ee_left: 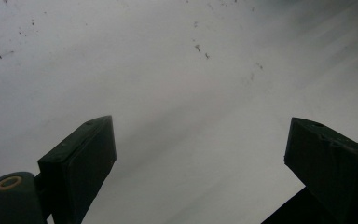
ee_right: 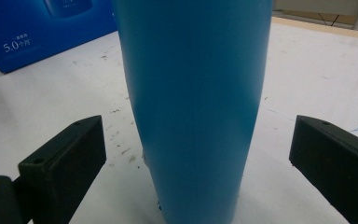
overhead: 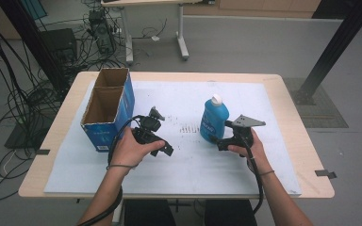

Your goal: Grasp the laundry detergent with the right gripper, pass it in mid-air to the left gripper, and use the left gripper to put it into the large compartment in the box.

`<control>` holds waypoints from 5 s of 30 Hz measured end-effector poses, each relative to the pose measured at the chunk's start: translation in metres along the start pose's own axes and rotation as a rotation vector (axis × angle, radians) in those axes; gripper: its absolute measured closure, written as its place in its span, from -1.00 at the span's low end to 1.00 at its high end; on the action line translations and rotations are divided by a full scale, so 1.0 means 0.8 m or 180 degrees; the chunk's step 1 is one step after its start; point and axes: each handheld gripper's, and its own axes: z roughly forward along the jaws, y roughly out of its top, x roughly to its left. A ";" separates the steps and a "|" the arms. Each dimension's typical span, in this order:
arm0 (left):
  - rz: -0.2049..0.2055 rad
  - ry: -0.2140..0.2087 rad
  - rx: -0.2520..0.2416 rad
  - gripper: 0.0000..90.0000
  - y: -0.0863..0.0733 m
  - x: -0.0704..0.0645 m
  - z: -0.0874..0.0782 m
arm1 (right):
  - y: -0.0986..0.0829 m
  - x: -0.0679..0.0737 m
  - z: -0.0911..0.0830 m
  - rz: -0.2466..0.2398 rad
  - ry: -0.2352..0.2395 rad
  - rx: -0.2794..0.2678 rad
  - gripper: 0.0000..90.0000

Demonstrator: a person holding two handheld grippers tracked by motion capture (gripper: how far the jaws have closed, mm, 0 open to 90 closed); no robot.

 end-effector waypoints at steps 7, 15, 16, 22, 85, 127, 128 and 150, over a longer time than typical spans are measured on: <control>0.0003 0.0001 0.0004 -0.79 0.000 0.000 0.000 | -0.001 0.000 0.005 -0.0020 -0.0006 -0.0068 -0.93; -0.0009 0.0001 -0.0007 -0.79 -0.002 0.002 -0.003 | -0.007 0.001 0.014 -0.0060 -0.0030 -0.0092 -0.92; -0.0010 0.0000 -0.0010 -0.79 -0.002 0.003 -0.003 | -0.008 0.001 0.014 -0.0051 -0.0026 -0.0099 -0.92; -0.0024 -0.0003 -0.0012 -0.79 -0.003 0.004 -0.003 | -0.008 0.001 0.020 -0.0078 -0.0054 -0.0149 -0.92; -0.0042 0.0001 0.0021 -0.80 -0.005 0.001 -0.001 | -0.007 0.001 0.027 -0.0051 -0.0105 -0.0266 -0.91; -0.0037 -0.0013 0.0031 -0.80 -0.005 0.001 -0.002 | -0.006 0.003 0.029 -0.0031 -0.0102 -0.0304 -0.86; -0.0043 -0.0013 0.0028 -0.80 -0.005 0.001 -0.003 | -0.006 0.003 0.029 -0.0024 -0.0094 -0.0298 -0.84; -0.0041 -0.0020 0.0014 -0.79 -0.004 0.000 -0.003 | -0.008 0.005 0.035 0.0030 -0.0138 -0.0267 -0.39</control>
